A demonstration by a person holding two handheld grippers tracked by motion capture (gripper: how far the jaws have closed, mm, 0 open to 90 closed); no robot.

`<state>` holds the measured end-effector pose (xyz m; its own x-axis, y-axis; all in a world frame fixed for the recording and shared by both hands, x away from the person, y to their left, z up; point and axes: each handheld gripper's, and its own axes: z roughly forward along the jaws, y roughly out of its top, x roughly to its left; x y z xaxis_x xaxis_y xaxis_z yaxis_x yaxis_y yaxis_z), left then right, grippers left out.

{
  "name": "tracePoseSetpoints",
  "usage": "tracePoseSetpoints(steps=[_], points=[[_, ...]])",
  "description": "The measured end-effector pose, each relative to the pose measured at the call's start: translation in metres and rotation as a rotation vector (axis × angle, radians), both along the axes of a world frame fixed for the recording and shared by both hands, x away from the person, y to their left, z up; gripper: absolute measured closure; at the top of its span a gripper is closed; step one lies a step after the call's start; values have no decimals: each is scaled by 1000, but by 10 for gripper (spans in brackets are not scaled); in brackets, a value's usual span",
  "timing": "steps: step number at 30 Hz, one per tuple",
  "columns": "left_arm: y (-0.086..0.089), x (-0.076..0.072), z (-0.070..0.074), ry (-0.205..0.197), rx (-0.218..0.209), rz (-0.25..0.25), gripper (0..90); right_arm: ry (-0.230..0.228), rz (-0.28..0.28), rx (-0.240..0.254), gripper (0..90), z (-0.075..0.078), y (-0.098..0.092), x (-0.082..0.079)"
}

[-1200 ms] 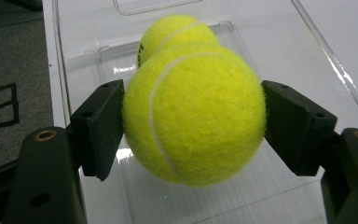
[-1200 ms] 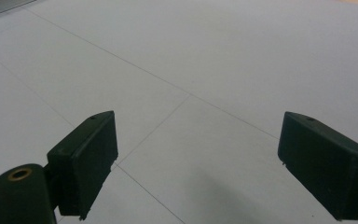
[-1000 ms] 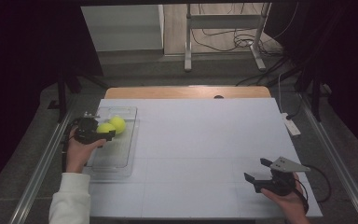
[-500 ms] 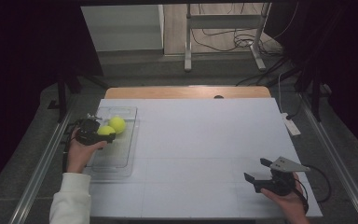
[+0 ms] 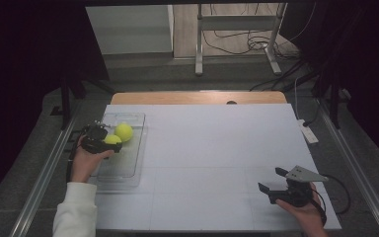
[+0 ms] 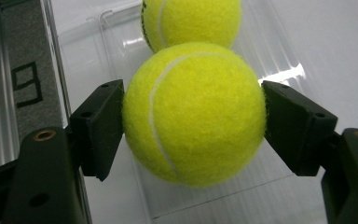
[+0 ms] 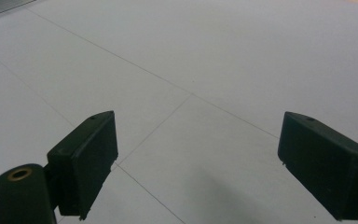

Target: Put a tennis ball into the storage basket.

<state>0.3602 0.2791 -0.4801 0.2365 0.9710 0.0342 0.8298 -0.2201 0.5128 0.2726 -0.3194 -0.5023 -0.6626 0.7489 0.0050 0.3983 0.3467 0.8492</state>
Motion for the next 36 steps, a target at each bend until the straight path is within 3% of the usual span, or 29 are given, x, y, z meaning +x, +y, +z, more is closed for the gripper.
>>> tracePoseSetpoints(steps=[6, 11, 21, 30, 36], points=[[-2, 1, -1, 15, 15, -9, 264, 1, 2, 0, 126, 0, 0, 0], [-5, 5, -3, 52, 44, -16, 263, 2, 2, 0, 126, 0, 0, 0], [-9, 8, -7, 65, 85, -18, 257, 3, 3, -1, 126, 0, 0, 0], [-9, 7, -5, 29, 80, -20, 204, 2, 4, -1, 126, 0, 0, 0], [-8, 3, 3, -29, 63, -23, 176, -1, 3, -1, 126, 0, 0, 0]])
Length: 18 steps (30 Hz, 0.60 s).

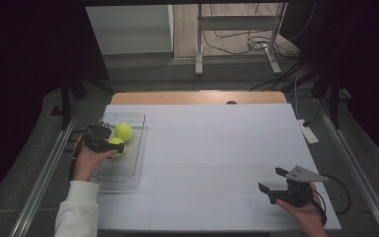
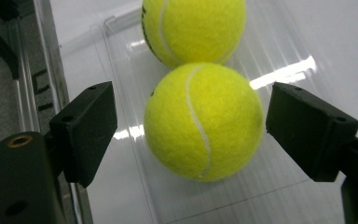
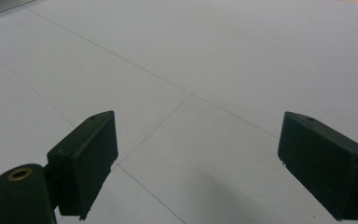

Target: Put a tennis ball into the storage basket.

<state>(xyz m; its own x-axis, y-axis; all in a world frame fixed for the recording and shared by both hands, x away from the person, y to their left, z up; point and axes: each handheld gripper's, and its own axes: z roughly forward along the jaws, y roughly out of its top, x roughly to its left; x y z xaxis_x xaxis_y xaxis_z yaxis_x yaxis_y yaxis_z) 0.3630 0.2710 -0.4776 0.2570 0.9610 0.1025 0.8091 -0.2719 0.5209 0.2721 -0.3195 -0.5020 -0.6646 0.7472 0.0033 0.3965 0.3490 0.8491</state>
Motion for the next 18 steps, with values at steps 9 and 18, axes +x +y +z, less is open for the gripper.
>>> tracePoseSetpoints(steps=[9, 18], points=[[2, -7, 14, -83, -156, -29, 165, 0, -1, 3, 126, 0, 0, 0], [3, -10, 14, -128, -302, -76, 155, -3, -4, 2, 126, 1, 0, -1]])
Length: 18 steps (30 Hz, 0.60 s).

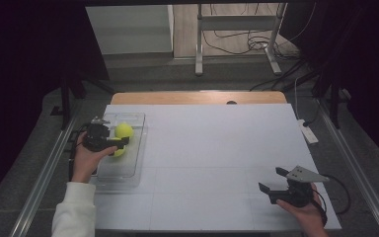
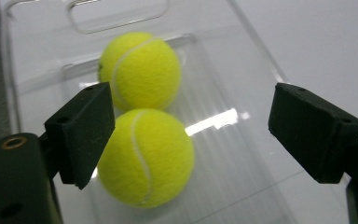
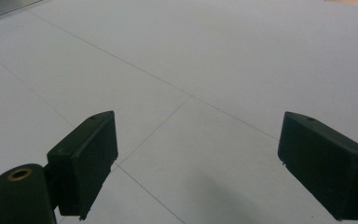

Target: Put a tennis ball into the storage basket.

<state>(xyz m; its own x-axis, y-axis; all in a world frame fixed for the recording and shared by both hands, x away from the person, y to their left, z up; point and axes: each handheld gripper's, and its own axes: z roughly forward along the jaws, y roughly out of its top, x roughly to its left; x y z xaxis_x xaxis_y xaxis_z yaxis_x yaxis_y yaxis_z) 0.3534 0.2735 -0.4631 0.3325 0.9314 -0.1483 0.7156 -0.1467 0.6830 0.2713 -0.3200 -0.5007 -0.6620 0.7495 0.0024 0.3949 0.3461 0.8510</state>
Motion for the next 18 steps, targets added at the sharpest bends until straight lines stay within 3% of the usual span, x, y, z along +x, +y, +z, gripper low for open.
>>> tracePoseSetpoints(steps=[6, 10, 18], points=[[-3, -4, 2, -29, -65, -37, 154, -2, 3, 3, 126, 0, 0, 0], [-6, -12, 7, -54, -160, -102, 152, -3, 2, 1, 126, 0, 1, 0], [-16, -26, 9, -102, -164, -149, 140, -3, 4, 3, 126, 1, 1, -1]])
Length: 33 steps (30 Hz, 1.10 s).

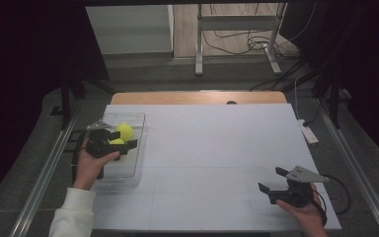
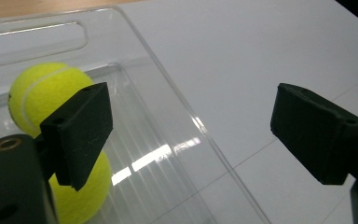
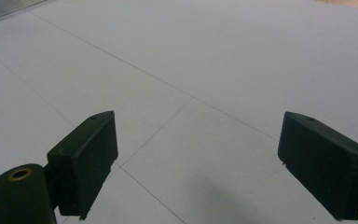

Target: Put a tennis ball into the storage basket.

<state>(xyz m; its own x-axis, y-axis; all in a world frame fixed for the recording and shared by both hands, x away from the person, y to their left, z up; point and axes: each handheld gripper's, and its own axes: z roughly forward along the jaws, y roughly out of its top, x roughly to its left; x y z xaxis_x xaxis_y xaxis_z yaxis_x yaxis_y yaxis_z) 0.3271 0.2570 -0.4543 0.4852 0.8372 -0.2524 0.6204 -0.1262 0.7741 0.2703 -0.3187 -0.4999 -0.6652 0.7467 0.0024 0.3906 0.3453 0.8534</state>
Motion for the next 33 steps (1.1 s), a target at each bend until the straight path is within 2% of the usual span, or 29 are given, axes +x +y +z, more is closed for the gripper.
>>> tracePoseSetpoints(steps=[2, 6, 10, 14, 15, 23, 33], points=[[-2, -5, 0, -18, -20, -16, 138, -1, 1, 1, 126, 0, 0, 0], [-8, -16, -1, -54, -17, -43, 135, -1, 1, 2, 126, 0, 0, 0], [-12, -22, -4, -60, -14, -58, 133, -2, 0, 5, 126, 0, -1, 0], [-14, -29, -6, -72, -24, -56, 134, -3, 0, 5, 126, 1, -1, 0], [-15, -33, -7, -74, -39, -59, 135, -3, 0, 5, 126, 1, -1, 0], [-18, -51, -9, -103, -48, -60, 137, -4, -2, 7, 126, 1, -1, 1], [-25, -67, -18, -128, -25, -62, 136, -3, -2, 7, 126, 1, -1, 1]])
